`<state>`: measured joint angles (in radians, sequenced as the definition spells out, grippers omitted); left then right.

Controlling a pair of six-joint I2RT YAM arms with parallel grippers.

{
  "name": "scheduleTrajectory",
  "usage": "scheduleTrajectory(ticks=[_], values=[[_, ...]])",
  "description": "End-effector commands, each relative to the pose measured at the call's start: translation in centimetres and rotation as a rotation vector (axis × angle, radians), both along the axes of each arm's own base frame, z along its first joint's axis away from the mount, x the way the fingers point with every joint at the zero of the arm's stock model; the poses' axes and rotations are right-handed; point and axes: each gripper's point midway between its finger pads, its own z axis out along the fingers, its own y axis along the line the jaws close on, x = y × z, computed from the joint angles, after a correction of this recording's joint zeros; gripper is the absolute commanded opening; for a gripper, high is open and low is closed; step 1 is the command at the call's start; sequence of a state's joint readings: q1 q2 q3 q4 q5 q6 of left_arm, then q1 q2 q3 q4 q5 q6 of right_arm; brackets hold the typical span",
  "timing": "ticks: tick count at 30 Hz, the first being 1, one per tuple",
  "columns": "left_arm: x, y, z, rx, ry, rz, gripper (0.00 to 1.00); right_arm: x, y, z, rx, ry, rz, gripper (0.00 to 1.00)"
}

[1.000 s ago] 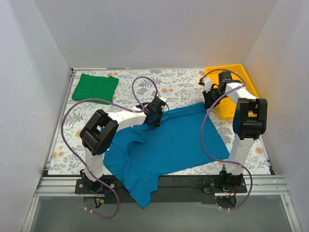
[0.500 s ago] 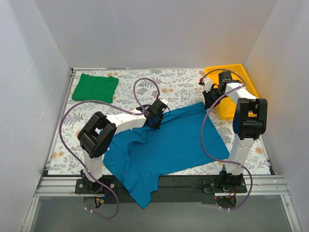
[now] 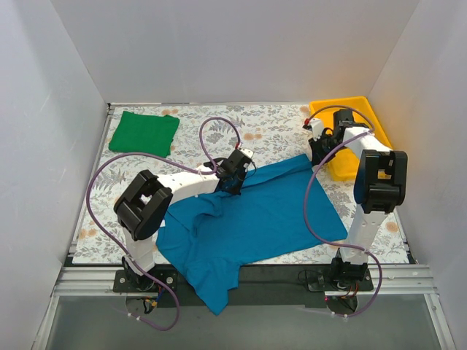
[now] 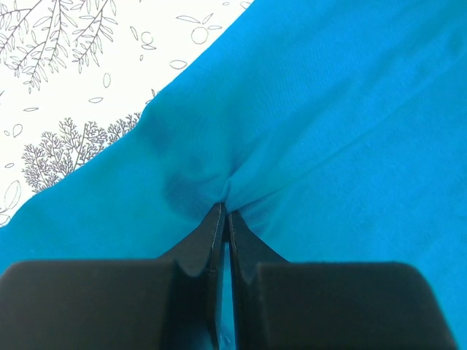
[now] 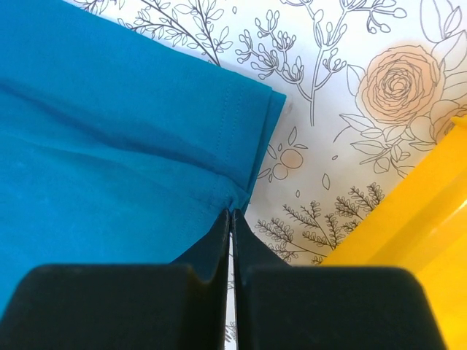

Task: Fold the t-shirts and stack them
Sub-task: Fold the tshirt

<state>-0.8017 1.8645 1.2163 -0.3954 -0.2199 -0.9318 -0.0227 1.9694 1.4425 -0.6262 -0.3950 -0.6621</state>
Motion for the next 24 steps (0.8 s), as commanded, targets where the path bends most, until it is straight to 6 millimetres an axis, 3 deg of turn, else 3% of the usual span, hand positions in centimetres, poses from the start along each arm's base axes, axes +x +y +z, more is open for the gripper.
scheduleTrajectory(ticks=[1,3,5,8,13,15,19,21,22,23,24], values=[[-0.6,0.0,1.9,-0.032,-0.021,-0.009,0.0,0.5,-0.2,1.9,-0.002,-0.068,0.013,0.01],[-0.7,0.0,2.1,-0.04,-0.017,-0.014,0.06,0.4,-0.2,2.0,-0.004,-0.072,0.017,0.01],[-1.0,-0.2,2.5,-0.062,-0.013,-0.014,0.2,0.2,-0.2,2.0,-0.004,-0.071,0.021,0.07],[-1.3,-0.4,3.9,-0.109,-0.022,-0.01,0.32,-0.2,-0.2,2.2,-0.003,-0.077,0.031,0.21],[-1.7,-0.3,8.1,-0.207,-0.079,0.02,0.4,-0.7,0.2,3.2,0.014,-0.097,0.047,0.41],[-1.9,0.2,10.0,-0.244,-0.111,0.039,0.43,-0.9,0.5,3.9,0.027,-0.114,0.054,0.43],[-3.5,2.2,11.5,-0.291,-0.115,0.118,0.47,-1.7,1.8,5.4,0.067,-0.141,0.094,0.47],[-4.9,3.6,10.5,-0.307,-0.08,0.188,0.48,-2.5,2.6,6.2,0.079,-0.157,0.134,0.47],[-5.7,4.3,11.3,-0.338,-0.081,0.21,0.48,-3.5,4.3,6.1,0.104,-0.145,0.188,0.47],[-6.8,5.4,9.8,-0.342,-0.04,0.27,0.48,-4.4,5.1,6.6,0.118,-0.138,0.221,0.47],[-7.3,6.2,10.7,-0.382,-0.052,0.316,0.48,-5.1,6.0,6.7,0.123,-0.149,0.286,0.47]])
